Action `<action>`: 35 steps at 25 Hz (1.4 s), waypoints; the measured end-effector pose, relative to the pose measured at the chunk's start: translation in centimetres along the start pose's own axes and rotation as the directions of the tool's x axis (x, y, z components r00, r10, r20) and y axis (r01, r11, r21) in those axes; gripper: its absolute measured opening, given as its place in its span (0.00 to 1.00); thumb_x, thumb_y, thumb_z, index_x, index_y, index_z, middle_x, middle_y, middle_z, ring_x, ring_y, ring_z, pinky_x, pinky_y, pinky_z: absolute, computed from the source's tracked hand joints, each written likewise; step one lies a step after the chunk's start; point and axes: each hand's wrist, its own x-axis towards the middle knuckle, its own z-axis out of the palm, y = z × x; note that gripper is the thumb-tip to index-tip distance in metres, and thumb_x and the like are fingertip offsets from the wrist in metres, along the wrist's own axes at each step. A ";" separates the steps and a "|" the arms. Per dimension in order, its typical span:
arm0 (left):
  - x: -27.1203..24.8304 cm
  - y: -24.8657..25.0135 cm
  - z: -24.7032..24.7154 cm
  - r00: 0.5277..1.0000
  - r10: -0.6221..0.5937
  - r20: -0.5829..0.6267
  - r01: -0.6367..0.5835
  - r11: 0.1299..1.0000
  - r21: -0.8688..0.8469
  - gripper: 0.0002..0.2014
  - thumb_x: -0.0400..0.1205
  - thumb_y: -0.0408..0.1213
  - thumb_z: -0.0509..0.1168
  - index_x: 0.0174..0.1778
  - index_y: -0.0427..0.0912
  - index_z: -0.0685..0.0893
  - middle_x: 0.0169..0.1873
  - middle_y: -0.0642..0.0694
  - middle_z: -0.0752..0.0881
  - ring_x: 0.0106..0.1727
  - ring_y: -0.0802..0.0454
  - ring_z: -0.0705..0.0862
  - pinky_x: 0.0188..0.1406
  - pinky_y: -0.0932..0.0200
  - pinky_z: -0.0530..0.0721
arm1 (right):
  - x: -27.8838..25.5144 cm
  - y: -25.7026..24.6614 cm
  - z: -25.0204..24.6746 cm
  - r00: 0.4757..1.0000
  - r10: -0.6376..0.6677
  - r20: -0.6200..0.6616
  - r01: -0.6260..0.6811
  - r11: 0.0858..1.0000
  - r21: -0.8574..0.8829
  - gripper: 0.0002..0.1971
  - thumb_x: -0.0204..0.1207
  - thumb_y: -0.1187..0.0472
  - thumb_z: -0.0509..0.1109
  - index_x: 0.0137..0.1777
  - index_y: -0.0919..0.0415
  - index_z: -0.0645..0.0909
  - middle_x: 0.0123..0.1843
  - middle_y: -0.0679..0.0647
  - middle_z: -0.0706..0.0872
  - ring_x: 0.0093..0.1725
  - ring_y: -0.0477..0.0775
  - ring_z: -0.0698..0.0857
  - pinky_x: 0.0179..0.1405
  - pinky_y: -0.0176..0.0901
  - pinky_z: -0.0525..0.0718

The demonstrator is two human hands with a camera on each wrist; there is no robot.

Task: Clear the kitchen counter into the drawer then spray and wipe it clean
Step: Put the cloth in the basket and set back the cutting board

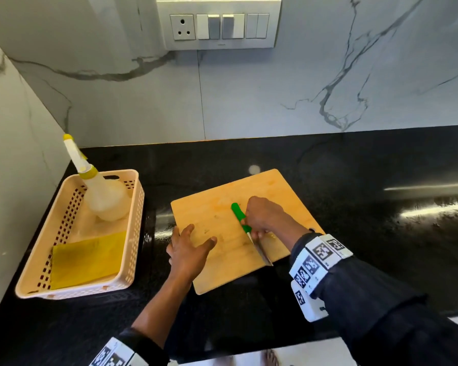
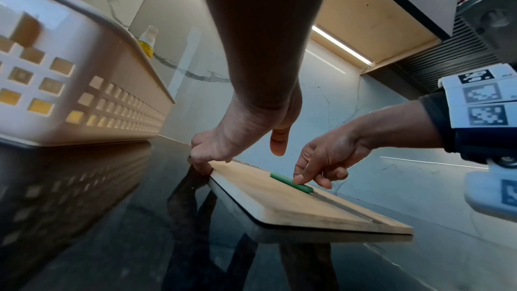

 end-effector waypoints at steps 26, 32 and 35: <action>0.2 2.1 0.9 0.992 -0.089 -0.093 0.088 0.996 -0.009 0.39 0.77 0.50 0.73 0.81 0.50 0.63 0.83 0.45 0.56 0.82 0.39 0.51 0.79 0.33 0.56 | 0.0 13.5 0.2 0.899 0.109 -0.423 0.150 0.833 0.533 0.10 0.80 0.61 0.70 0.60 0.56 0.76 0.53 0.56 0.82 0.51 0.59 0.85 0.44 0.48 0.80; 1.5 2.3 -0.2 0.974 -0.225 -0.008 0.213 0.932 -0.292 0.50 0.57 0.63 0.78 0.74 0.57 0.63 0.72 0.44 0.74 0.73 0.38 0.72 0.70 0.32 0.74 | 0.4 12.3 0.6 0.904 0.334 -0.266 -0.197 0.879 0.434 0.39 0.67 0.40 0.80 0.70 0.64 0.72 0.64 0.60 0.76 0.62 0.63 0.80 0.56 0.55 0.80; 2.7 2.2 -1.2 0.951 -0.307 0.041 0.291 0.840 -0.458 0.47 0.54 0.63 0.79 0.67 0.46 0.73 0.60 0.41 0.85 0.58 0.40 0.86 0.57 0.35 0.85 | 0.9 13.1 -0.5 0.883 0.441 -0.162 -0.283 0.775 0.565 0.37 0.67 0.39 0.80 0.65 0.65 0.75 0.54 0.58 0.81 0.55 0.59 0.82 0.50 0.53 0.81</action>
